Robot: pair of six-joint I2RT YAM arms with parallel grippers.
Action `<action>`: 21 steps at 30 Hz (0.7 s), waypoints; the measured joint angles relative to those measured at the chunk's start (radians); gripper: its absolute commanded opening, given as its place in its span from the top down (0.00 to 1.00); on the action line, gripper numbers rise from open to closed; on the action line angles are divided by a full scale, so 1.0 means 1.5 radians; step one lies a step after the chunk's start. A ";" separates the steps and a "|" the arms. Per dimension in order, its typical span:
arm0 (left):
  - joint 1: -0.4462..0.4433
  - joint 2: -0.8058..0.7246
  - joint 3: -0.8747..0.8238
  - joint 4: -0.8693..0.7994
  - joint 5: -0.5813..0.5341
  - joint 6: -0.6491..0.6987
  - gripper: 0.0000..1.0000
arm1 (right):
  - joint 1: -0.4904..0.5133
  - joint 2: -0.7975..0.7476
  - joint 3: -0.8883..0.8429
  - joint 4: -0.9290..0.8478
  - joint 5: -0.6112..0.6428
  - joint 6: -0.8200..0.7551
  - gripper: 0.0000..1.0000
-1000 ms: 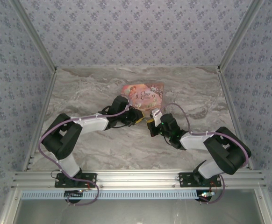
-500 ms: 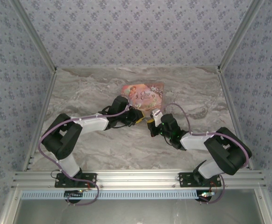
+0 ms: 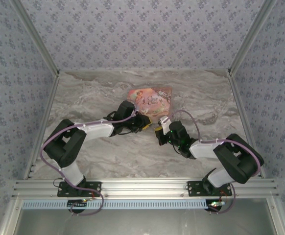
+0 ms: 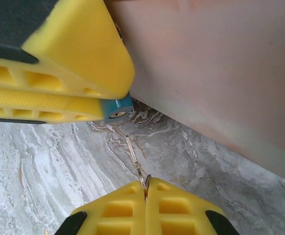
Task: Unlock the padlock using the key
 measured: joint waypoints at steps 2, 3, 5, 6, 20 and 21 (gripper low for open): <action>0.000 0.000 0.000 0.000 0.000 0.000 0.91 | 0.000 -0.002 0.000 0.000 0.000 0.000 1.00; 0.000 0.000 0.000 0.000 0.000 0.000 0.91 | 0.000 -0.004 0.000 0.000 0.000 0.000 1.00; 0.000 0.000 0.000 0.000 0.000 0.000 0.91 | 0.000 -0.010 0.000 0.000 0.000 0.000 1.00; 0.000 0.000 0.000 0.000 0.000 0.000 0.91 | 0.000 -0.012 0.000 0.001 0.000 0.000 1.00; 0.000 0.000 0.000 0.000 0.000 0.000 0.91 | 0.000 -0.017 0.008 0.001 0.000 0.000 1.00; 0.000 0.000 0.000 0.000 0.000 0.000 0.91 | 0.000 -0.017 0.008 0.001 0.000 0.000 1.00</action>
